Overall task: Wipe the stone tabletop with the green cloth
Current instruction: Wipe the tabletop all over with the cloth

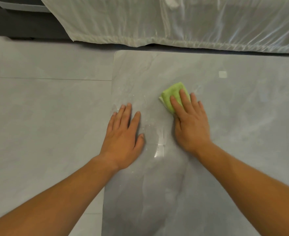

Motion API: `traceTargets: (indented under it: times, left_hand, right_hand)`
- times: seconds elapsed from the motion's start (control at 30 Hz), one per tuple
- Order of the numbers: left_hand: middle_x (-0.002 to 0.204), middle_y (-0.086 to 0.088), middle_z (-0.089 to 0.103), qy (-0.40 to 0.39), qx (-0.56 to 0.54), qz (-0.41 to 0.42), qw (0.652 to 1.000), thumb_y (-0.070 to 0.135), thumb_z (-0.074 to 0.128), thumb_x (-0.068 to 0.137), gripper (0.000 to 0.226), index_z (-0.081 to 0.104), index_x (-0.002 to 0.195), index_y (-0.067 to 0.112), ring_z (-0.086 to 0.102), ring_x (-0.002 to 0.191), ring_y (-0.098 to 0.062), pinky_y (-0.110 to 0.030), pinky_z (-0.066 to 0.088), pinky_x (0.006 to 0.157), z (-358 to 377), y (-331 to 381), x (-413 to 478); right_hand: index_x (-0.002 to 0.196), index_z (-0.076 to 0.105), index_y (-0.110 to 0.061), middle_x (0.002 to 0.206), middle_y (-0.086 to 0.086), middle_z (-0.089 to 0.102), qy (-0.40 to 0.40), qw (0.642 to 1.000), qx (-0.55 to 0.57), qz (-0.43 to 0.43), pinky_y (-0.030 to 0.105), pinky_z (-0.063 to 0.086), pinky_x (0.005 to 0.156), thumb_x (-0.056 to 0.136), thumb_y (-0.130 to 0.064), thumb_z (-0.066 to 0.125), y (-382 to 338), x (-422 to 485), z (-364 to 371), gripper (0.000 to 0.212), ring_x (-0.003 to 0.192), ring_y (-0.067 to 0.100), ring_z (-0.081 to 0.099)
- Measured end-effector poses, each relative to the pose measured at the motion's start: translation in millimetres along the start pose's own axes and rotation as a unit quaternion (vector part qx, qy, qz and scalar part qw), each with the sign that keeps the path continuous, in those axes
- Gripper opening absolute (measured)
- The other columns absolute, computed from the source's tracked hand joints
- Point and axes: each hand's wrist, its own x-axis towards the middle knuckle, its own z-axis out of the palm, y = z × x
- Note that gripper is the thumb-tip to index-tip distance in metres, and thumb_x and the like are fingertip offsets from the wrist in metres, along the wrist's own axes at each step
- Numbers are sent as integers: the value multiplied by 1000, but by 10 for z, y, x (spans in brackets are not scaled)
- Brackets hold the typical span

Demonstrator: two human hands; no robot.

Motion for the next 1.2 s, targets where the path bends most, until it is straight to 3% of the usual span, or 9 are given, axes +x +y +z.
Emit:
traceTargets:
  times: [0.2,0.37,0.53,0.6,0.7,0.8,0.97,1.03,1.2]
  left_hand:
    - [166,-13,-7,20,21,9,1000,42,31,99,66,15,158,15,-15,152,-24,-43,-5,124,55,-17,-74]
    - [166,-13,-3,19,22,10,1000,41,31,100,64,18,157,14,-13,153,-24,-41,-8,123,93,-12,-195]
    - [166,-14,8,37,7,1,999,41,30,99,66,21,156,9,-2,154,-25,-43,0,124,93,-32,-300]
    - [166,-14,8,35,9,1,999,42,29,99,66,21,156,8,-1,154,-25,-43,0,124,101,-50,-326]
    - [166,-15,2,23,18,7,1000,44,25,100,66,18,156,9,-7,154,-25,-42,-4,124,123,-70,-329]
    - [166,-16,0,21,25,13,999,44,23,100,67,17,157,8,-9,153,-26,-43,-4,124,140,-87,-353]
    - [166,-16,0,14,26,19,999,42,27,99,68,19,156,7,-8,153,-27,-46,0,124,216,-60,-614]
    - [166,-15,-1,5,27,19,999,43,25,99,68,17,157,8,-10,153,-26,-45,0,124,235,-51,-699]
    - [162,-15,21,29,27,-2,999,42,33,98,59,34,149,12,17,149,-30,-45,16,119,148,-65,-590]
  right_hand:
    - [152,35,-29,164,1,21,-50,984,-25,-170,56,20,119,92,-16,49,146,-585,40,63,151,34,18]
    - [152,37,-26,163,6,23,17,1000,4,9,56,19,119,90,-21,38,-7,-506,29,62,149,40,20]
    - [154,31,-29,165,2,17,-46,984,-10,-170,58,22,118,89,-12,55,-224,-1245,170,71,151,35,15]
    - [152,35,-29,164,4,23,-46,981,-21,-186,58,24,116,87,-14,51,-89,-1054,136,68,149,37,21]
    - [150,39,-25,160,10,30,2,997,-24,-67,60,26,114,86,-18,42,18,-444,39,64,145,44,28]
    - [151,38,-24,162,9,25,18,999,3,32,57,19,118,91,-20,38,-99,-281,44,60,148,42,20]
    - [153,35,-25,164,6,21,-58,983,-24,-173,59,24,116,90,-14,53,-269,-1211,153,66,150,37,17]
    - [153,35,-28,164,4,21,-70,977,-22,-202,59,22,117,92,-16,52,-176,-1189,113,64,151,35,17]
    - [153,31,-30,165,4,18,-24,1000,-15,6,55,15,120,94,-27,32,-185,-41,41,60,150,38,16]
